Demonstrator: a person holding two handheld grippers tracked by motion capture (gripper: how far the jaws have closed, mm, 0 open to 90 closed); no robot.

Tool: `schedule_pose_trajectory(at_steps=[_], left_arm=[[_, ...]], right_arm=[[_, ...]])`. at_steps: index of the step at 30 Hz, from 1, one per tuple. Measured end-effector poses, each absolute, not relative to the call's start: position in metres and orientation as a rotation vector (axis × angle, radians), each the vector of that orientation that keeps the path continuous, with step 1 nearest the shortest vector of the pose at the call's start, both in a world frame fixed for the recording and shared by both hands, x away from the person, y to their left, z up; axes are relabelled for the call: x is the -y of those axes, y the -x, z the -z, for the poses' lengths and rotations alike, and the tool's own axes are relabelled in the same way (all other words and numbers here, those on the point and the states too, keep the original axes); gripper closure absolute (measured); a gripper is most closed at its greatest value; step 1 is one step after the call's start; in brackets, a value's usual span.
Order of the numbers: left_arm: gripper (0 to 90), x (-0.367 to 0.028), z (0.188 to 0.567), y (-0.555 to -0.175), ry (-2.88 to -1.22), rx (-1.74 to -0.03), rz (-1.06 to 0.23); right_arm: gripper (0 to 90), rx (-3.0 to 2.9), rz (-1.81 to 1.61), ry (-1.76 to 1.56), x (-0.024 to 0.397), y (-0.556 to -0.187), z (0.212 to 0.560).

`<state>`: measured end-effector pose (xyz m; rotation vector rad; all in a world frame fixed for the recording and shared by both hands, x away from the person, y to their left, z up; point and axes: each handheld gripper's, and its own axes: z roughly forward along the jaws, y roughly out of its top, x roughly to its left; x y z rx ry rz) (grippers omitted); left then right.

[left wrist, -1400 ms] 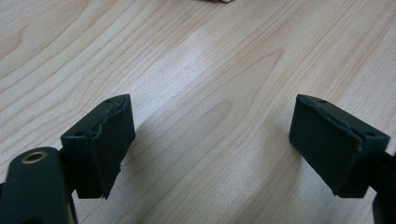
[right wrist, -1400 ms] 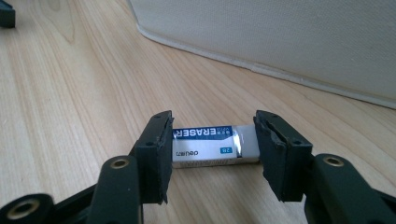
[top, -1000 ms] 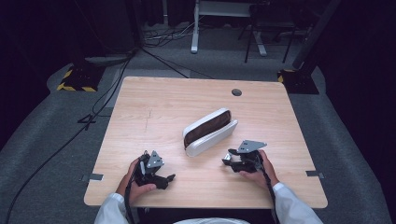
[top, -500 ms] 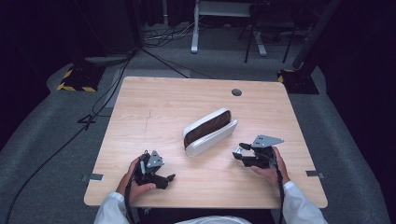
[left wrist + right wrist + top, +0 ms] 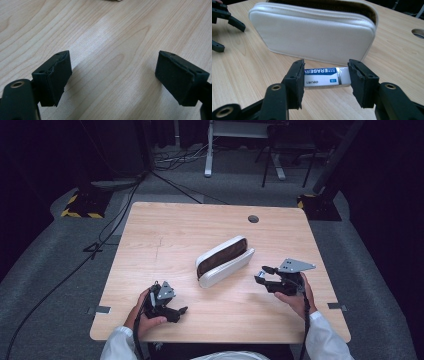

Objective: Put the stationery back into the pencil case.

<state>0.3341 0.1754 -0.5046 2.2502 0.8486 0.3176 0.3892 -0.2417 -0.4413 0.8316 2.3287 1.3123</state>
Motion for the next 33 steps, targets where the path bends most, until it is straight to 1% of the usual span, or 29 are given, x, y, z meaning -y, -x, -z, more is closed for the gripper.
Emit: schedule_pose_trajectory(at_steps=[12, 27, 33], left_arm=[[14.4, -0.175, 0.505, -0.334, -2.250, -0.851, -0.318], [14.3, -0.175, 0.504, -0.334, -2.250, -0.856, -0.324], [14.3, -0.175, 0.504, -0.334, -2.250, -0.856, -0.325]], right_arm=[[49.1, -2.269, -1.343, -0.829, 0.245, -0.394, 0.416], [49.1, -2.240, -1.351, -0.762, 0.232, -0.405, 0.383], [49.1, -2.237, -1.347, -0.750, 0.225, -0.409, 0.376]])
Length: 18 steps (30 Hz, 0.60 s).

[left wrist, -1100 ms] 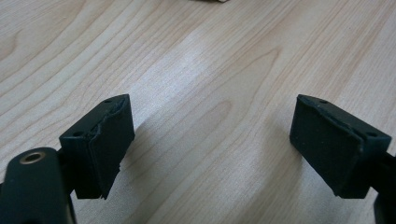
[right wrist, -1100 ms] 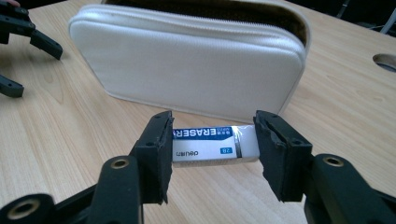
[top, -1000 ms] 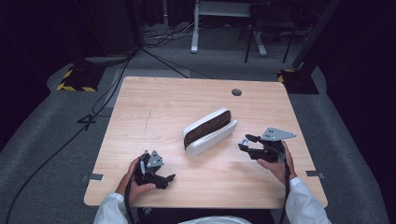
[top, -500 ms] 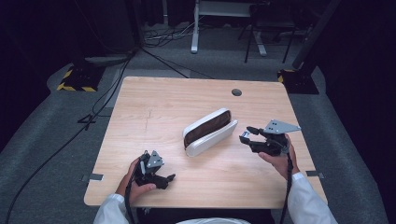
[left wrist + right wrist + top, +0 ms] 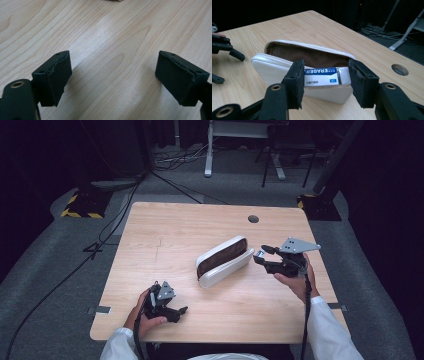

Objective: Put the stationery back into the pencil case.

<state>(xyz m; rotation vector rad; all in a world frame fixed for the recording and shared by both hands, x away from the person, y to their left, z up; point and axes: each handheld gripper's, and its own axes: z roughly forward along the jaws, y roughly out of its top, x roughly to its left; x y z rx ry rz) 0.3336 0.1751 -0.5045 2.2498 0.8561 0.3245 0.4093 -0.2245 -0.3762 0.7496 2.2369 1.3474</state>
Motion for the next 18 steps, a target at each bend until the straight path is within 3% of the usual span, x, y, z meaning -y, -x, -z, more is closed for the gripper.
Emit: schedule_pose_trajectory(at_steps=[18], left_arm=[[14.3, -0.175, 0.504, -0.334, -2.250, -0.856, -0.324]], right_arm=[[49.1, -2.271, -1.338, -0.752, 0.192, -0.429, 0.375]])
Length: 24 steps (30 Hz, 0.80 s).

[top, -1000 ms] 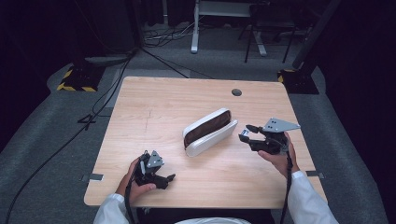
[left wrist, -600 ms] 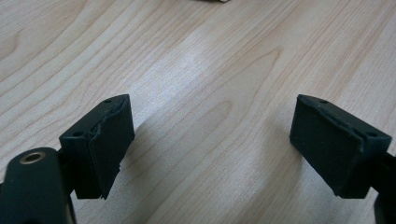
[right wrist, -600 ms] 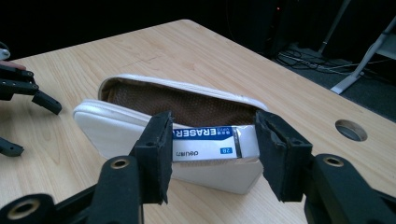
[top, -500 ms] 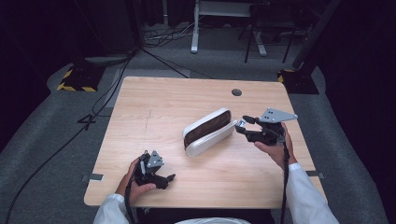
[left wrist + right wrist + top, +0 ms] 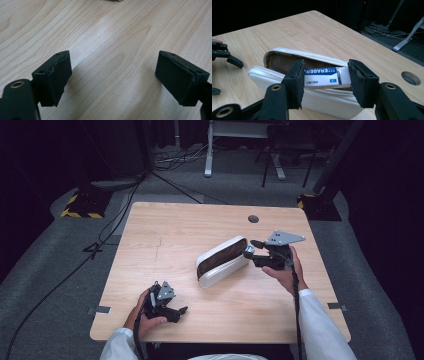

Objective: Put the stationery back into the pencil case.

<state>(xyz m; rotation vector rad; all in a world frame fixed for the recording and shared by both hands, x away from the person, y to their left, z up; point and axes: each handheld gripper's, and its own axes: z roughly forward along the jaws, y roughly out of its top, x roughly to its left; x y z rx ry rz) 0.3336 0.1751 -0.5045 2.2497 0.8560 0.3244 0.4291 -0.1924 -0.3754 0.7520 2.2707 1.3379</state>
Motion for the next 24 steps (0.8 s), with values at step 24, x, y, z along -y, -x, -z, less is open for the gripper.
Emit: schedule_pose_trajectory(at_steps=[24], left_arm=[[14.3, -0.175, 0.504, -0.334, -2.250, -0.856, -0.324]], right_arm=[[49.0, -2.322, -1.276, -0.780, 0.154, -0.449, 0.396]])
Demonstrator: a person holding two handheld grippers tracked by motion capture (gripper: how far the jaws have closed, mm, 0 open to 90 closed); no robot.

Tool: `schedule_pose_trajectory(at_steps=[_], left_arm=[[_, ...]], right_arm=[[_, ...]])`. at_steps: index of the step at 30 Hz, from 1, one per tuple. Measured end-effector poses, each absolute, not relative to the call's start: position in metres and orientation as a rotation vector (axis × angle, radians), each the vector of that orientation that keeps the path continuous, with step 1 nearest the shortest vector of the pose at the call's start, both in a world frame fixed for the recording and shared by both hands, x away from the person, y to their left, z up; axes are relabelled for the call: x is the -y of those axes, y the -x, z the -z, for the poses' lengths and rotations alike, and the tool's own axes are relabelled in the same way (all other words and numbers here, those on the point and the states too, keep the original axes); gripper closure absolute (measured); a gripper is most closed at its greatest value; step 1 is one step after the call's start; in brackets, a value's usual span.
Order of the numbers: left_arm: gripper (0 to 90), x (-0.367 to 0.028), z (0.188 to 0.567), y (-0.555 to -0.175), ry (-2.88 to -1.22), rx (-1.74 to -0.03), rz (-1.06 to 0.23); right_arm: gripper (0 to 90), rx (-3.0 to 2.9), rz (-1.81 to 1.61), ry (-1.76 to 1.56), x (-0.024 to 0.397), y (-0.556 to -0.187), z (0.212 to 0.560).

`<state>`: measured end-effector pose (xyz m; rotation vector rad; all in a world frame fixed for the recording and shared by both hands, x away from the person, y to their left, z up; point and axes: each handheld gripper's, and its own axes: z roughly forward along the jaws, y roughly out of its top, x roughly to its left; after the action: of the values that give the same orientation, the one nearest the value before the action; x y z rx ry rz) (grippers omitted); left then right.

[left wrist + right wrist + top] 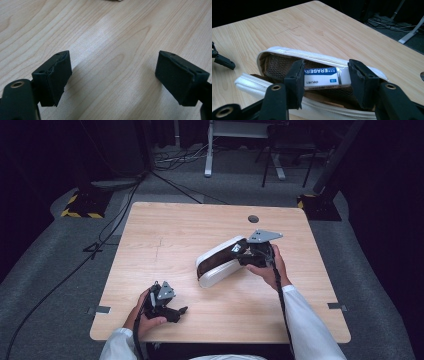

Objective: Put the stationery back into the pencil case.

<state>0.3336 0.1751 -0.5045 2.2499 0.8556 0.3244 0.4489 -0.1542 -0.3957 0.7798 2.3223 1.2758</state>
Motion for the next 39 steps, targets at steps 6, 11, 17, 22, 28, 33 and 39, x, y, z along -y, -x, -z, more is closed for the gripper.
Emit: schedule_pose_trajectory(at_steps=[6, 11, 17, 22, 28, 33, 39], left_arm=[[14.3, -0.175, 0.504, -0.334, -2.250, -0.855, -0.325], [14.4, -0.175, 0.505, -0.333, -2.250, -0.854, -0.326], [14.3, -0.175, 0.504, -0.333, -2.250, -0.854, -0.326], [14.4, -0.175, 0.504, -0.333, -2.250, -0.854, -0.326], [14.4, -0.175, 0.504, -0.333, -2.250, -0.854, -0.326], [14.3, -0.175, 0.504, -0.333, -2.250, -0.854, -0.326], [14.4, -0.175, 0.504, -0.333, -2.251, -0.855, -0.326]], right_arm=[[49.0, -2.334, -1.257, -0.804, 0.150, -0.453, 0.402], [48.9, -2.342, -1.250, -0.817, 0.149, -0.455, 0.405], [48.8, -2.358, -1.228, -0.831, 0.147, -0.458, 0.410], [48.5, -2.354, -1.216, -0.849, 0.146, -0.459, 0.412], [48.3, -2.354, -1.222, -0.853, 0.146, -0.459, 0.412], [46.5, -2.356, -1.215, -0.859, 0.146, -0.460, 0.413], [43.7, -2.353, -1.214, -0.863, 0.147, -0.460, 0.413]])
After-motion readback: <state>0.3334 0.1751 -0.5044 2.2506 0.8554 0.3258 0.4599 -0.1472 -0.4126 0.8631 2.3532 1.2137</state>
